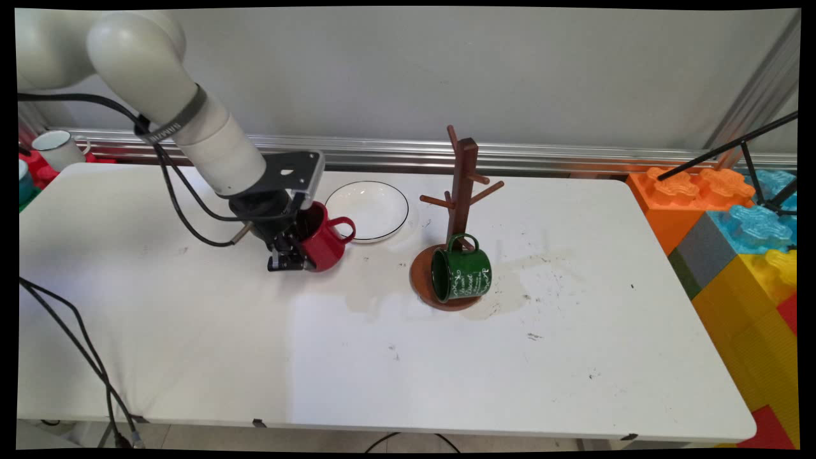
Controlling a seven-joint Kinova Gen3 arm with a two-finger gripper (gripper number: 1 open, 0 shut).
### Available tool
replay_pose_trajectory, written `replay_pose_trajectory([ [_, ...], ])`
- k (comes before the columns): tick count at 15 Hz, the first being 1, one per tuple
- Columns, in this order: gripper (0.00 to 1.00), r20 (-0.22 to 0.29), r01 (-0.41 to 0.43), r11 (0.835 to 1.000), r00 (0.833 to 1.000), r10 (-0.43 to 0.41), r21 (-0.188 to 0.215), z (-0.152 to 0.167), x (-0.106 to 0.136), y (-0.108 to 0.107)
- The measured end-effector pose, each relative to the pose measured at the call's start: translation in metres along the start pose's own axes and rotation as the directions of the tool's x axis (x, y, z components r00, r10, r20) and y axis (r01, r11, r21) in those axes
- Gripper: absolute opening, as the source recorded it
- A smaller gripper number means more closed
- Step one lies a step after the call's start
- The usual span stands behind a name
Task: Place the picked object on the table
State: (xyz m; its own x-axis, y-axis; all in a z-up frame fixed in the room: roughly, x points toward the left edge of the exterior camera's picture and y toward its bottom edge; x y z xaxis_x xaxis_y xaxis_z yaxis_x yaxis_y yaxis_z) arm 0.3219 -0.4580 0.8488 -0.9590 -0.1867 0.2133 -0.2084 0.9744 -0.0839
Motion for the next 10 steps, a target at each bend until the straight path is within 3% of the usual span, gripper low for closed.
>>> replay_pose_trajectory([
  [10, 0.0, 0.052, -0.009, 0.999, 0.999, 0.011, -0.034, 0.034, 0.006, -0.004],
])
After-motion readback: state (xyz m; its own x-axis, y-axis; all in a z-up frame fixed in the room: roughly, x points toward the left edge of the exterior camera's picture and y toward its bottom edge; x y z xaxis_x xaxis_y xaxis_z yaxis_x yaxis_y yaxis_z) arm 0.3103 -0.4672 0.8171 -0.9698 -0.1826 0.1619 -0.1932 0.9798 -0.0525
